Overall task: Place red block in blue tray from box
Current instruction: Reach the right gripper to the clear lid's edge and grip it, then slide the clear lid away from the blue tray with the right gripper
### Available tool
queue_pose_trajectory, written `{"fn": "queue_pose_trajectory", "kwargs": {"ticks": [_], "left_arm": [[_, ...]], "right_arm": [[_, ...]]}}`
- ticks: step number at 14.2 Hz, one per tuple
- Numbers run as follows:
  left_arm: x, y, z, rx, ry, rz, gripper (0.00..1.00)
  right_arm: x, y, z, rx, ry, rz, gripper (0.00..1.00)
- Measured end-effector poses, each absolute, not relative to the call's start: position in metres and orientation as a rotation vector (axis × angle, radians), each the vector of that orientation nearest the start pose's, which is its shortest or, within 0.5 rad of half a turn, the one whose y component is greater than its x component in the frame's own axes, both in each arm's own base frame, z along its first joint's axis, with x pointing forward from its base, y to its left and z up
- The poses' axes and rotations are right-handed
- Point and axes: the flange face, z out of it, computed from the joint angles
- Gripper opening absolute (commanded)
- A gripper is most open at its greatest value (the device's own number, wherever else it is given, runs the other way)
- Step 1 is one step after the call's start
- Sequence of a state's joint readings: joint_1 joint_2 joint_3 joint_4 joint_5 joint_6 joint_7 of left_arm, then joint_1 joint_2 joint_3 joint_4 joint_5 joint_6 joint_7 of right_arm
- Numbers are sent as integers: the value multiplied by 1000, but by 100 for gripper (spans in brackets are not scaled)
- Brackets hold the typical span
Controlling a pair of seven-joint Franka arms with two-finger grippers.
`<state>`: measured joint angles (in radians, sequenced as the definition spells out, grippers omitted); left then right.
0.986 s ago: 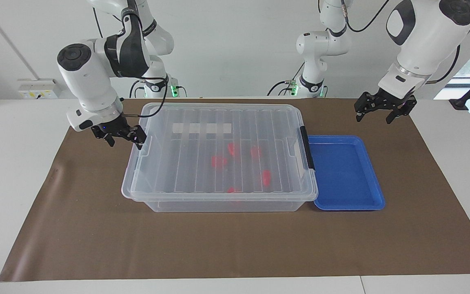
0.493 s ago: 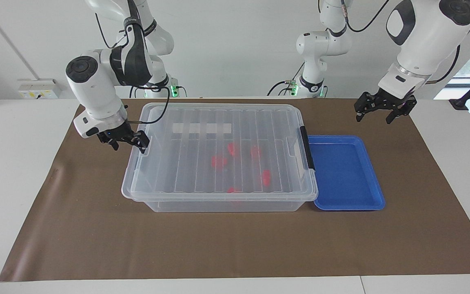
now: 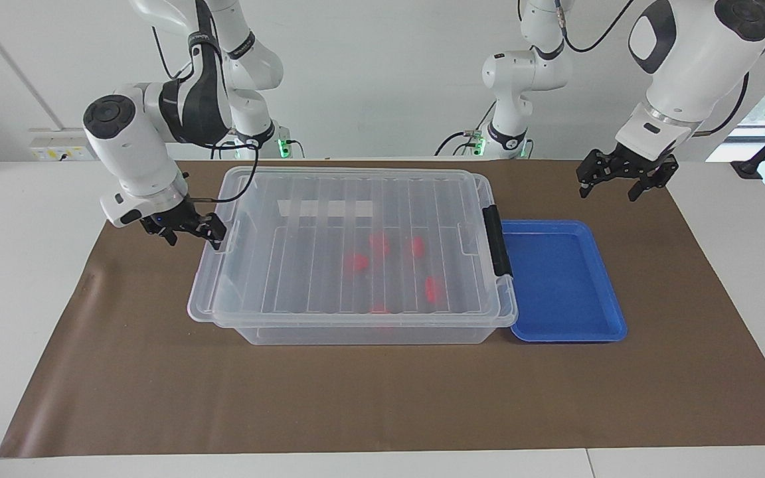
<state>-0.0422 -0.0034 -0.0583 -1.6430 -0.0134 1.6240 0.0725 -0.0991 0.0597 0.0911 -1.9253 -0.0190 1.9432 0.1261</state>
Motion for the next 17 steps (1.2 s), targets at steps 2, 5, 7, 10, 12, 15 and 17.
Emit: {"fn": "queue_pose_trajectory", "kwargs": {"ticks": [2,5,7,10,12,15,17], "left_arm": [[554,-57,597,-3143,271,25,100],[554,-57,597,-3143,271,25,100],[553,-57,597,-3143,271,29,100],[552,-58,596,-3142,273,42,100],[552,-61,597,-3141,282,41,100],[551,-68,597,-3139,301,37,100],[549,-82,597,-3136,338,29,100]], "right_arm": [[569,-21,453,-3151,167,68,100],[567,-50,453,-3153,125,69,100],[566,-64,453,-3154,97,65,100],[564,-85,454,-3157,54,55,100],[562,-98,454,-3158,32,52,100],[559,-115,455,-3159,-5,50,100],[557,-126,455,-3159,-25,49,100]]}}
